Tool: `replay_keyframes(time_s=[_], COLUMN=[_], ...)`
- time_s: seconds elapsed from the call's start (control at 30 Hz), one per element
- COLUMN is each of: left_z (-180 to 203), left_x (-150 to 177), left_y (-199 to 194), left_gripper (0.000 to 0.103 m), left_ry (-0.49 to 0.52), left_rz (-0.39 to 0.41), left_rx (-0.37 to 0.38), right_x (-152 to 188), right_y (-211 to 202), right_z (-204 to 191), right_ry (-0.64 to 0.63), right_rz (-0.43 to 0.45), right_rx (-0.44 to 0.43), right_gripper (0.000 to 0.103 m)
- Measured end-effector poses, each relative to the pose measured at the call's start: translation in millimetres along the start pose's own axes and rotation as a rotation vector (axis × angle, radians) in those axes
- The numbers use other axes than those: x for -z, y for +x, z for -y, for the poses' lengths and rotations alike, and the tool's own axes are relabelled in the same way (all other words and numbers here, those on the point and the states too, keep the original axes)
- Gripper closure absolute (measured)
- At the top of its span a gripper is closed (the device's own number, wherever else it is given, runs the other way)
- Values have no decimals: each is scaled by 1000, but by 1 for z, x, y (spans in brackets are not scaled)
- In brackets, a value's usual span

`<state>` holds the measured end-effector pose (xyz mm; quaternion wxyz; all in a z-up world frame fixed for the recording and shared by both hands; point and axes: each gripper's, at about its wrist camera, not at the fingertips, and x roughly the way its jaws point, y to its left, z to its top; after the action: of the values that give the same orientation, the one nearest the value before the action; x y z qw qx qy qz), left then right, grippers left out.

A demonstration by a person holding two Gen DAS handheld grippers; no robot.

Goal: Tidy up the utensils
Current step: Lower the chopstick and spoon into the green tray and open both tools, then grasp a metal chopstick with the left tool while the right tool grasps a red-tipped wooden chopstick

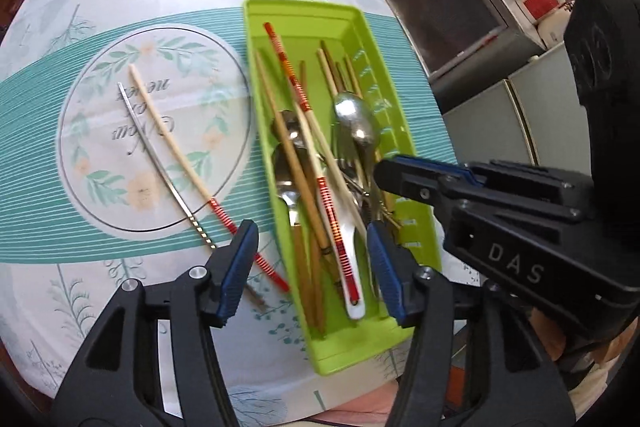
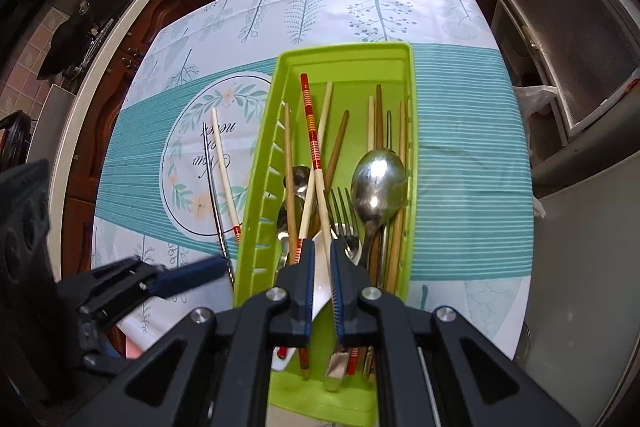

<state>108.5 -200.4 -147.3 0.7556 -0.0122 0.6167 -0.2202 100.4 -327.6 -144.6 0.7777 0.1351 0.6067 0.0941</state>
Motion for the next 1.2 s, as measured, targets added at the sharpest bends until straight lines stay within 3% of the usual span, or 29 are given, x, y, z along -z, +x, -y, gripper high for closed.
replay_keyframes(time_s=[0.07,0.27,0.6,1.2], left_z=[-9,-16,-37,-70], left_x=[-1,7,14,14], left_y=[-5,-12,-36,-70], left_gripper=[49,49,49,49], left_ry=[-14,19,37,-11], left_rz=[-2,38,125,203], left_rx=[-2,-135,-265,-347], right_x=[4,14,24,20], right_y=[1,4,2,1], right_z=[0,-4,-21,-67], right_ry=[8,25,39,-10], right_rz=[-5,-6,12,35], right_rx=[-2,1,-5,-32], right_gripper=[95,95,95,95])
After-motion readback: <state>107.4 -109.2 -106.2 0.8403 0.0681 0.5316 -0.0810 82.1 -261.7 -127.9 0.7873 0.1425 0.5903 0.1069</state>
